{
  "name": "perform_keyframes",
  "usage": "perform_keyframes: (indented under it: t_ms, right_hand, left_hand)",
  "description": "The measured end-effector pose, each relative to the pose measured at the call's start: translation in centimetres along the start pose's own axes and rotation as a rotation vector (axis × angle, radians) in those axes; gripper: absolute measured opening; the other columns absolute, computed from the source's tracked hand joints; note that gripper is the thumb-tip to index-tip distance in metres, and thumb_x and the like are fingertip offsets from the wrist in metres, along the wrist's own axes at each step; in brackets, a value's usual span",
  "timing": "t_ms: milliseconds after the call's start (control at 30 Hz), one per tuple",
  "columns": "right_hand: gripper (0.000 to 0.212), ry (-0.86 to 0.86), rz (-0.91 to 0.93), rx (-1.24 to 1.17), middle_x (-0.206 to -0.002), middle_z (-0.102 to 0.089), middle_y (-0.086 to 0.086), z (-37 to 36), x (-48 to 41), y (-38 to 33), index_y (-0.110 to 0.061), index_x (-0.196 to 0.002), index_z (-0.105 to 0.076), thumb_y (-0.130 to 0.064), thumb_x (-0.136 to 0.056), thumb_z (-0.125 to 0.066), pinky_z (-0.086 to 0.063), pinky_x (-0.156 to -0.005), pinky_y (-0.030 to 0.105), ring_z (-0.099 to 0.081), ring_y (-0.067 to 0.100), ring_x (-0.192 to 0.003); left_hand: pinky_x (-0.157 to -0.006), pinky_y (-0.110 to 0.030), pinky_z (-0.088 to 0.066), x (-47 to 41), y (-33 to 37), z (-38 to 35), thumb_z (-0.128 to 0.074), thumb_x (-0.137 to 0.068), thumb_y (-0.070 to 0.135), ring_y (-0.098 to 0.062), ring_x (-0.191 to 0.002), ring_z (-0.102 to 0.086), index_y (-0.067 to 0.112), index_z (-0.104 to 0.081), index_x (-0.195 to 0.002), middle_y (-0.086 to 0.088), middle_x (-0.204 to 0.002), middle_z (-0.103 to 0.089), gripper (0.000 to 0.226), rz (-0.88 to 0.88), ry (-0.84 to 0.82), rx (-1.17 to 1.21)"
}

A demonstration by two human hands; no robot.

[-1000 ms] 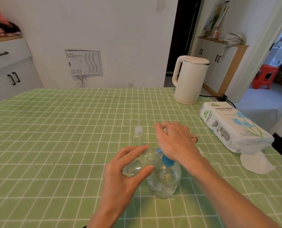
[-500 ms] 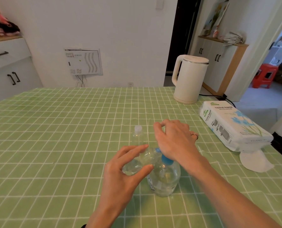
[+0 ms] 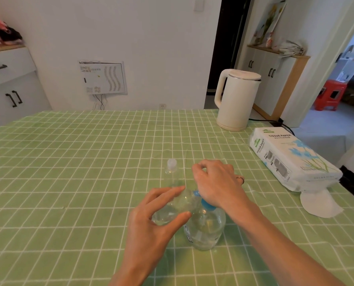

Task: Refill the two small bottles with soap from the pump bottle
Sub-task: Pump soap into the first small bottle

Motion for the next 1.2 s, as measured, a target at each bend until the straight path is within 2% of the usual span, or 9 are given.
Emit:
perform_keyframes:
  t_ms: [200, 300, 433, 500, 600, 733, 800, 967, 1200]
  right_hand:
    - [0.046, 0.023, 0.023, 0.024, -0.118, -0.065, -0.001, 0.6, 0.2, -0.4, -0.028, -0.12, -0.069, -0.051, -0.108, -0.032, -0.034, -0.1, 0.052, -0.045, 0.027, -0.126]
    - [0.047, 0.071, 0.06, 0.078, -0.133, -0.062, 0.0, 1.1, 0.2, -1.0, -0.029, -0.122, -0.069, -0.052, -0.108, -0.03, -0.031, -0.107, 0.054, -0.044, 0.026, -0.129]
    - [0.047, 0.066, 0.07, 0.071, -0.136, -0.06, 0.0, 1.0, 0.2, -1.1, -0.028, -0.122, -0.068, -0.051, -0.108, -0.029, -0.029, -0.109, 0.053, -0.043, 0.025, -0.128]
    - [0.048, 0.044, 0.056, 0.052, -0.132, -0.06, 0.001, 0.9, 0.1, -0.8, -0.028, -0.119, -0.069, -0.05, -0.108, -0.029, -0.029, -0.107, 0.053, -0.042, 0.025, -0.126]
    - [0.047, 0.018, 0.043, 0.02, -0.115, -0.062, -0.001, 0.5, 0.0, -0.5, -0.025, -0.099, -0.07, -0.046, -0.107, -0.029, -0.028, -0.096, 0.05, -0.043, 0.026, -0.118]
    - [0.049, -0.01, 0.032, -0.019, -0.089, -0.064, 0.0, 0.1, 0.1, -0.1, -0.018, -0.071, -0.055, -0.042, -0.106, -0.03, -0.031, -0.089, 0.048, -0.05, 0.029, -0.11]
    - [0.05, -0.005, 0.031, -0.016, -0.09, -0.065, 0.0, 0.1, 0.2, -0.1, -0.016, -0.075, -0.059, -0.043, -0.105, -0.03, -0.032, -0.09, 0.048, -0.049, 0.029, -0.109]
    - [0.052, 0.013, 0.049, -0.009, -0.1, -0.068, 0.0, 0.8, 0.2, -0.4, -0.019, -0.105, -0.073, -0.047, -0.107, -0.03, -0.03, -0.091, 0.048, -0.04, 0.025, -0.109]
    - [0.047, 0.038, 0.069, 0.02, -0.103, -0.064, 0.0, 1.1, 0.1, -0.7, -0.023, -0.1, -0.069, -0.048, -0.108, -0.031, -0.032, -0.094, 0.05, -0.04, 0.024, -0.109]
  left_hand:
    - [-0.095, -0.006, -0.047, -0.2, 0.2, 0.1, -0.094, -0.073, 0.039, -0.006, -0.114, -0.07, 0.045, -0.076, -0.122, 0.018, -0.116, -0.075, 0.052, -0.018, -0.006, 0.008]
    - [-0.094, -0.006, -0.047, -0.4, 0.5, 0.2, -0.083, -0.071, 0.049, -0.004, -0.112, -0.07, 0.046, -0.075, -0.122, 0.02, -0.115, -0.075, 0.052, -0.038, 0.001, 0.01]
    - [-0.093, -0.006, -0.048, -0.6, 0.5, 0.1, -0.082, -0.071, 0.051, -0.005, -0.11, -0.071, 0.047, -0.074, -0.122, 0.018, -0.113, -0.076, 0.052, -0.047, 0.008, 0.007]
    - [-0.092, -0.007, -0.048, -0.7, 0.4, 0.0, -0.082, -0.071, 0.051, -0.006, -0.108, -0.071, 0.047, -0.074, -0.122, 0.017, -0.112, -0.075, 0.052, -0.046, 0.007, 0.006]
    - [-0.093, -0.006, -0.048, -0.6, 0.3, 0.0, -0.083, -0.072, 0.049, -0.005, -0.109, -0.07, 0.045, -0.074, -0.122, 0.018, -0.113, -0.075, 0.052, -0.038, 0.0, 0.003]
    - [-0.093, -0.006, -0.047, -0.2, 0.0, -0.1, -0.09, -0.072, 0.039, -0.005, -0.111, -0.07, 0.045, -0.076, -0.12, 0.018, -0.115, -0.075, 0.051, -0.013, 0.001, 0.008]
    - [-0.093, -0.005, -0.047, -0.1, 0.0, -0.1, -0.087, -0.071, 0.035, -0.005, -0.111, -0.07, 0.044, -0.078, -0.118, 0.018, -0.114, -0.075, 0.049, -0.008, 0.001, 0.008]
    - [-0.094, -0.007, -0.047, -0.2, 0.5, 0.1, -0.092, -0.075, 0.034, -0.006, -0.111, -0.071, 0.04, -0.078, -0.121, 0.018, -0.114, -0.075, 0.048, -0.013, -0.001, -0.012]
    - [-0.093, -0.005, -0.046, -0.3, 0.9, 0.2, -0.088, -0.074, 0.034, -0.003, -0.111, -0.07, 0.041, -0.077, -0.122, 0.02, -0.113, -0.075, 0.05, -0.01, -0.003, -0.03]
Point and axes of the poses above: each hand's wrist, its own x-axis away from the middle knuckle, its own z-axis out of the back of the hand, y = z × x, the point moved 3 cm from there along -x, towards the middle knuckle
